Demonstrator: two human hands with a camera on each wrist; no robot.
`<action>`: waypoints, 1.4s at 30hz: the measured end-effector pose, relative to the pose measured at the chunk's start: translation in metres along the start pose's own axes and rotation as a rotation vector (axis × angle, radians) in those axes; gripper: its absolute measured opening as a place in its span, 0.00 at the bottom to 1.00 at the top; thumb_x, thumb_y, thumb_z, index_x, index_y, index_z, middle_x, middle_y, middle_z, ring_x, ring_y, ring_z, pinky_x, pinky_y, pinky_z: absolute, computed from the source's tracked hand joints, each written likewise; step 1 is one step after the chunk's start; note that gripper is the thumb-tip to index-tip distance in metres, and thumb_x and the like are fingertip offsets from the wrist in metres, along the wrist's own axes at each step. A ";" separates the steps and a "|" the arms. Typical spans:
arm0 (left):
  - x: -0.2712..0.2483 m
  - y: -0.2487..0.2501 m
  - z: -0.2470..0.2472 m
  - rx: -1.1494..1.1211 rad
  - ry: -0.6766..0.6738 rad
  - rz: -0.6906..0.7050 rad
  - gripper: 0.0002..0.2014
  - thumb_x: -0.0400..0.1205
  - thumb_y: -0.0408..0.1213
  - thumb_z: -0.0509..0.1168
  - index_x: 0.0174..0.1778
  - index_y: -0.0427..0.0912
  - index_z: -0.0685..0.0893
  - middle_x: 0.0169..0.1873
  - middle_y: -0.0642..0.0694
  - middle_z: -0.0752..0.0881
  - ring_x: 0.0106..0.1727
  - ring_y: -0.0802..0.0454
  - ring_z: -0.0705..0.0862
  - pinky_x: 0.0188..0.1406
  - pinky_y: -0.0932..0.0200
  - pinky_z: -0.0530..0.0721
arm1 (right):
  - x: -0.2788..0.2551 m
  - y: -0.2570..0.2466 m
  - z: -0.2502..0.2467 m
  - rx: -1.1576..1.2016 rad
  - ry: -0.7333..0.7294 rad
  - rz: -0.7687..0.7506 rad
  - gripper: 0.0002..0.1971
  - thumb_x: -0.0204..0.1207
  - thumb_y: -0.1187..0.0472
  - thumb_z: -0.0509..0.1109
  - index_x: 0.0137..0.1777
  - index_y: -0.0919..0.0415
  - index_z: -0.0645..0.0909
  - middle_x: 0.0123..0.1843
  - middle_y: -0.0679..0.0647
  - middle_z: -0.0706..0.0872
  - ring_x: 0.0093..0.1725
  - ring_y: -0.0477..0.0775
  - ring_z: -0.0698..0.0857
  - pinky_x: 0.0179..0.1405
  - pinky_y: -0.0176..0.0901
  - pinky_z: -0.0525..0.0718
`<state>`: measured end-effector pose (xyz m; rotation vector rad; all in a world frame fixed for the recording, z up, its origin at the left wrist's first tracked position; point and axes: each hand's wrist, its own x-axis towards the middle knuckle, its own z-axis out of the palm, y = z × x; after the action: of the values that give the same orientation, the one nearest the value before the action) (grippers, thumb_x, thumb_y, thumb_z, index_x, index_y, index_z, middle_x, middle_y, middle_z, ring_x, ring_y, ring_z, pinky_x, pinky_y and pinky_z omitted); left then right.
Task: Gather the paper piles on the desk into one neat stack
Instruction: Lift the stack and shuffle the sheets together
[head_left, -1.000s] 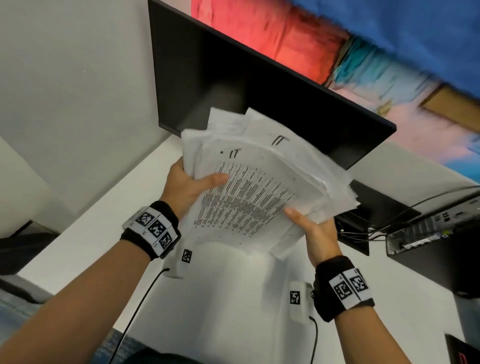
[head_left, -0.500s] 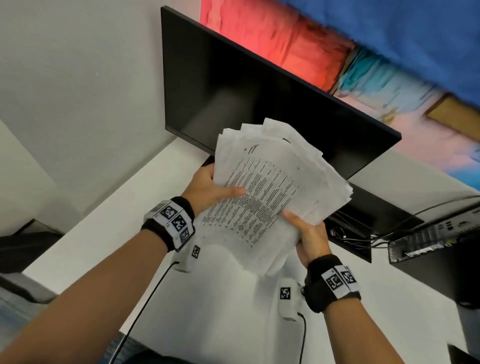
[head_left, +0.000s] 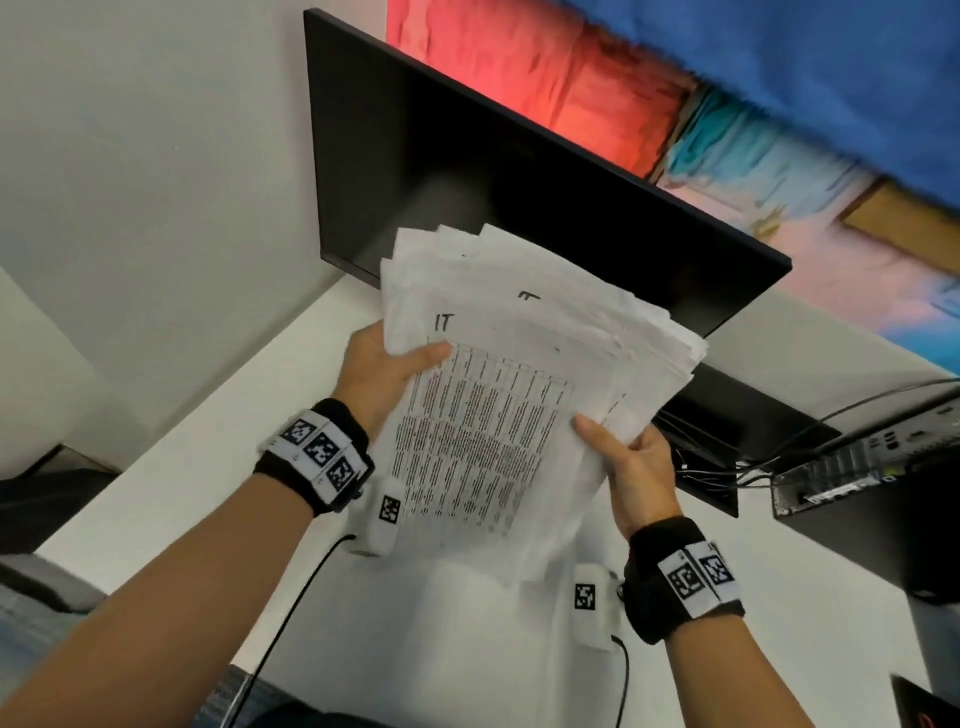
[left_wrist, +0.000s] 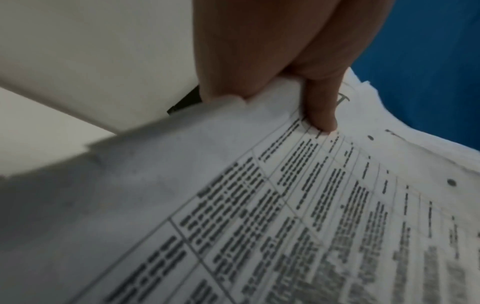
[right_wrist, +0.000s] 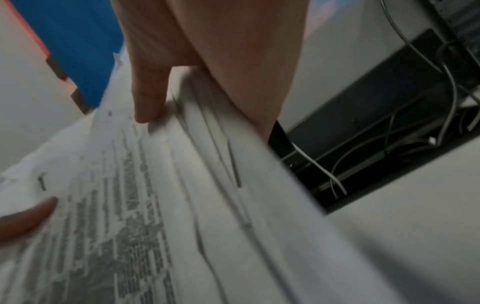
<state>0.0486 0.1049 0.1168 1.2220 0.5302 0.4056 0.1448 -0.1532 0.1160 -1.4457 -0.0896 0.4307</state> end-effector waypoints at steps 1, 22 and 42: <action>0.000 0.005 -0.004 -0.042 0.012 0.011 0.18 0.77 0.28 0.76 0.62 0.29 0.87 0.53 0.34 0.93 0.54 0.38 0.93 0.55 0.35 0.90 | -0.001 0.001 -0.006 -0.037 0.006 -0.022 0.31 0.64 0.61 0.85 0.69 0.61 0.83 0.62 0.59 0.93 0.62 0.58 0.92 0.55 0.47 0.90; 0.032 0.030 -0.090 0.092 -0.272 -0.137 0.30 0.63 0.59 0.82 0.58 0.50 0.92 0.61 0.39 0.91 0.54 0.47 0.91 0.55 0.55 0.84 | -0.013 -0.004 -0.028 -0.003 0.029 0.007 0.22 0.68 0.58 0.78 0.64 0.55 0.86 0.61 0.56 0.94 0.61 0.56 0.93 0.55 0.48 0.92; 0.018 -0.054 -0.034 0.241 0.092 0.011 0.10 0.81 0.35 0.73 0.58 0.42 0.89 0.48 0.50 0.93 0.53 0.47 0.93 0.50 0.54 0.91 | 0.009 0.043 0.001 -0.178 0.279 -0.041 0.21 0.73 0.67 0.81 0.66 0.61 0.85 0.55 0.54 0.93 0.52 0.47 0.93 0.56 0.41 0.90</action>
<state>0.0439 0.1256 0.0536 1.4439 0.6654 0.4173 0.1426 -0.1470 0.0729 -1.6629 0.0685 0.1871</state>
